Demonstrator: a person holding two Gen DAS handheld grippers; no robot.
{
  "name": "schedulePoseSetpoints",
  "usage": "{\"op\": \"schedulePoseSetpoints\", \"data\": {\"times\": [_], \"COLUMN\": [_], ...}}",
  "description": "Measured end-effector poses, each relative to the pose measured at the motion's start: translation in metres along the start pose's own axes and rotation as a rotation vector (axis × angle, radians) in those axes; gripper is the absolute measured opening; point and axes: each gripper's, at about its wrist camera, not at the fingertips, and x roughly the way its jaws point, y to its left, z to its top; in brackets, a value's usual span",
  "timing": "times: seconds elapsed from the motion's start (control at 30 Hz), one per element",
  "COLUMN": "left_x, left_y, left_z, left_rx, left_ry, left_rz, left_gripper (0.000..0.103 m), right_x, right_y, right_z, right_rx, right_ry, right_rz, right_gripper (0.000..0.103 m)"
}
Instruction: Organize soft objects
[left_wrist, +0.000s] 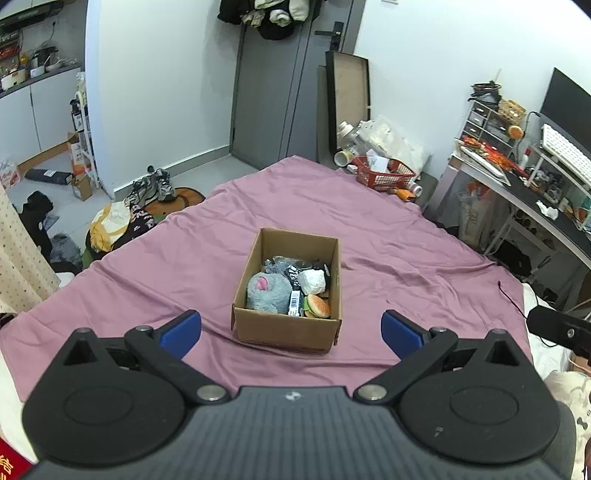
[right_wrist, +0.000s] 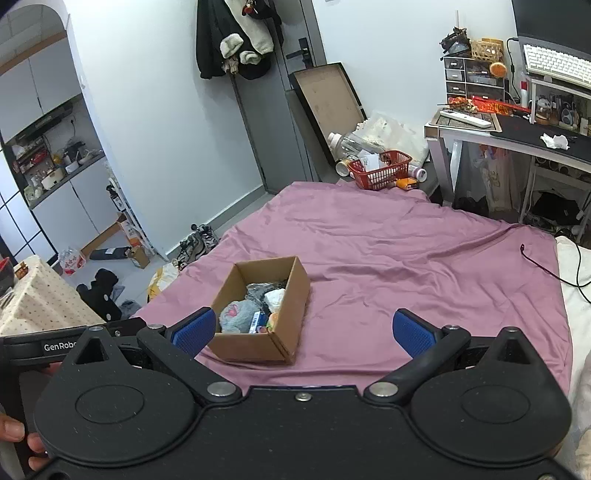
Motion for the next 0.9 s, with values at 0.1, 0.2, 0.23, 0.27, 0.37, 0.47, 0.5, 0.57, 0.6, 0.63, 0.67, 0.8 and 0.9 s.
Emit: {"op": "schedulePoseSetpoints", "data": {"times": [0.1,0.2,0.23,0.27,0.37,0.47,0.5,0.57,0.6,0.63,0.67,0.8,0.9], "left_x": [-0.012,-0.021,-0.024,-0.027,-0.035,-0.040,-0.042,-0.045,-0.047,-0.049,-0.051,-0.058,-0.063], "left_y": [0.001,0.002,0.002,0.002,0.002,0.003,0.003,0.002,0.001,0.002,0.001,0.000,0.000], "left_z": [0.001,0.000,-0.001,-0.001,-0.004,-0.007,-0.008,-0.011,-0.012,-0.013,-0.013,-0.013,-0.013], "left_rx": [0.008,0.022,0.028,0.034,0.047,0.055,0.056,0.067,0.072,0.075,0.077,0.092,0.104], "left_ry": [-0.017,-0.027,-0.030,-0.034,-0.046,-0.045,-0.042,-0.045,-0.049,-0.052,-0.053,-0.067,-0.081], "left_rz": [0.001,-0.001,-0.003,-0.005,-0.007,-0.017,-0.025,-0.027,-0.022,-0.019,-0.018,-0.007,0.001], "left_gripper": [0.103,0.103,0.103,0.103,0.103,0.103,0.103,0.103,0.103,0.103,0.103,0.103,0.103], "right_x": [-0.008,-0.013,-0.015,-0.016,-0.022,-0.027,-0.030,-0.033,-0.034,-0.035,-0.036,-0.038,-0.038], "right_y": [0.001,0.003,0.003,0.003,0.006,0.010,0.011,0.013,0.014,0.014,0.013,0.015,0.019], "right_z": [0.000,-0.002,-0.003,-0.004,-0.006,-0.006,-0.007,-0.008,-0.008,-0.008,-0.009,-0.009,-0.010], "right_rx": [0.007,0.010,0.012,0.013,0.009,-0.003,-0.009,-0.018,-0.020,-0.020,-0.016,-0.013,-0.025], "right_ry": [-0.011,-0.011,-0.011,-0.011,-0.014,-0.018,-0.022,-0.027,-0.029,-0.030,-0.030,-0.024,-0.019], "right_rz": [-0.005,-0.008,-0.008,-0.009,-0.012,-0.014,-0.013,-0.006,-0.002,0.005,0.009,0.020,0.015], "right_gripper": [0.103,0.103,0.103,0.103,0.103,0.103,0.103,0.103,0.103,0.103,0.103,0.103,0.103]}}
